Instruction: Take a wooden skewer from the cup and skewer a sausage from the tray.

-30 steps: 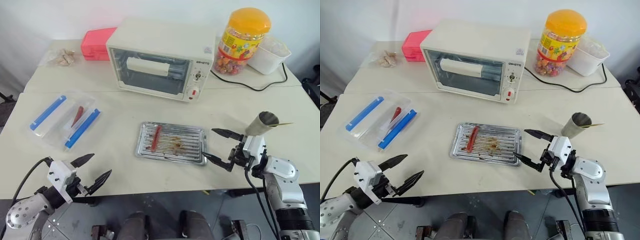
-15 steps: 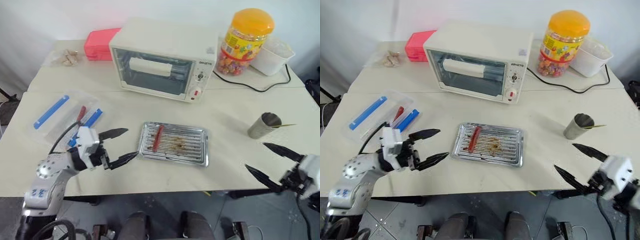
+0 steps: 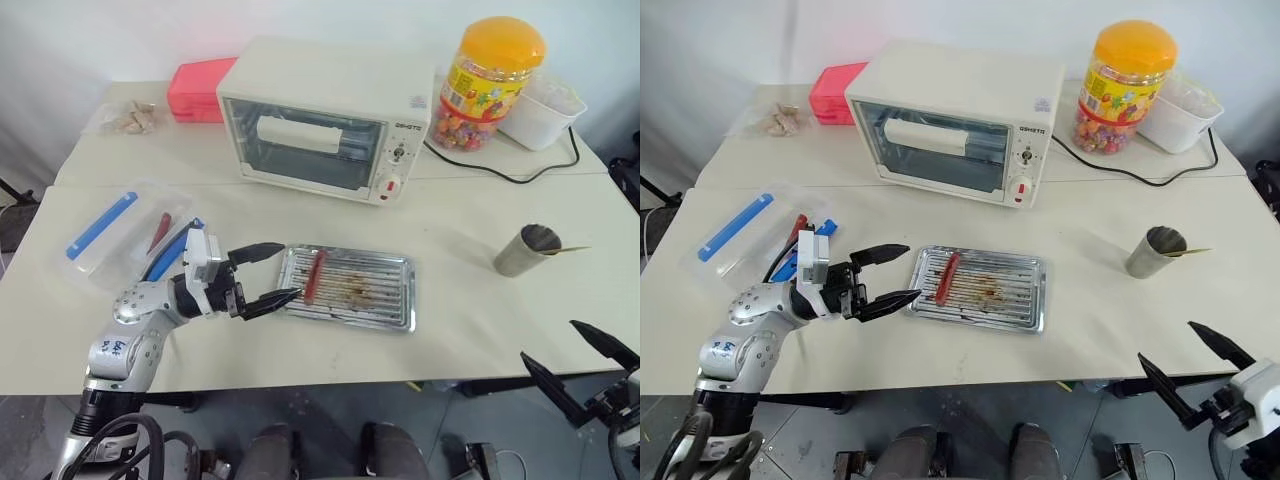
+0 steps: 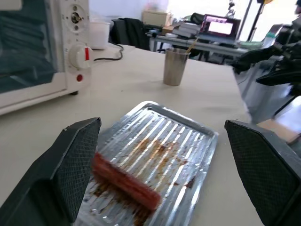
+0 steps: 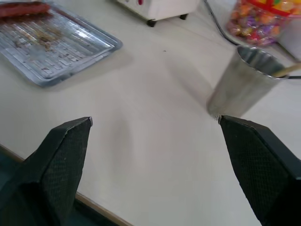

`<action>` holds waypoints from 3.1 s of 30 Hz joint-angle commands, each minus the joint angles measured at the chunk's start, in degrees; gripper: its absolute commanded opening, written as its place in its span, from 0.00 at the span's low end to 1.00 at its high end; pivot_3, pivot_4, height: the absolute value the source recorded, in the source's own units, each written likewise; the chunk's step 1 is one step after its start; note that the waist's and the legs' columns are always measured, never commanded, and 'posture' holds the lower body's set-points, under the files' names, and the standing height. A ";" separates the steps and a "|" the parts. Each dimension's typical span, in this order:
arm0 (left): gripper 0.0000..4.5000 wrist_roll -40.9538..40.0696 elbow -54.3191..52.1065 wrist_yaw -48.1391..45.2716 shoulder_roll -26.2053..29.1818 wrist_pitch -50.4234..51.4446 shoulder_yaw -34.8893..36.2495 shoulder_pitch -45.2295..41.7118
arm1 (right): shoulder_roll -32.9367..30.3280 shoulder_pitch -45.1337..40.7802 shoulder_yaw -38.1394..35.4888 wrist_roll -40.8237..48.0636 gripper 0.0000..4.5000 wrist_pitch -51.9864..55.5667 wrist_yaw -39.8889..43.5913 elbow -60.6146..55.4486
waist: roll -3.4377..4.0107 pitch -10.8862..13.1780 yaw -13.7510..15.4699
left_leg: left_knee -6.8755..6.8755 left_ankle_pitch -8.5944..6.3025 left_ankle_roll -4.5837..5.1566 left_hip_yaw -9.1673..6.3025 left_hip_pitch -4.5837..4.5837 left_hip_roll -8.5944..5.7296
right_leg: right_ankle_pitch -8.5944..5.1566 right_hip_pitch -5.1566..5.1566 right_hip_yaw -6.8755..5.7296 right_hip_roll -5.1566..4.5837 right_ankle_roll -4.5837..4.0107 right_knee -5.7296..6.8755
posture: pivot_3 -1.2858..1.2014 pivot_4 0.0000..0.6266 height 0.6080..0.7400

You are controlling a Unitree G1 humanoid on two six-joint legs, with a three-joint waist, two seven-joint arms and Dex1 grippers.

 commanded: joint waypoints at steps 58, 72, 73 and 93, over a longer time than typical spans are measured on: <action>1.00 -2.01 -13.52 1.65 -0.41 3.15 -1.20 7.86 | -40.37 -69.07 33.14 -19.25 0.44 10.34 33.01 58.90 | 0.16 0.09 0.06 | 0.15 0.02 0.18 -0.18 -0.30 -0.08 | 0.07 0.08 -0.30 -0.11 0.13 -0.30 | 0.52 0.24 1.00; 1.00 -1.43 -12.61 1.90 -0.78 1.90 -1.79 8.22 | -40.68 -72.14 33.22 -21.14 0.00 9.24 34.53 60.67 | 0.20 0.11 0.03 | 0.15 0.02 0.18 -0.16 -0.30 -0.08 | 0.07 0.07 -0.29 -0.11 0.13 -0.30 | 0.52 0.24 1.00; 1.00 -1.32 -12.49 1.88 -0.86 1.72 -1.90 8.22 | -40.83 -72.34 33.16 -21.22 0.00 9.14 34.72 60.76 | 0.20 0.11 0.03 | 0.15 0.02 0.18 -0.17 -0.30 -0.08 | 0.07 0.07 -0.29 -0.10 0.13 -0.30 | 0.52 0.24 1.00; 1.00 0.47 -4.16 -3.38 1.03 -3.65 -0.45 7.30 | -59.32 -54.59 16.66 -0.11 0.00 24.49 42.03 43.25 | 0.46 0.24 0.03 | 0.15 0.01 0.18 -0.15 -0.27 -0.05 | 0.08 0.07 -0.27 -0.11 0.13 -0.28 | 0.52 0.24 1.00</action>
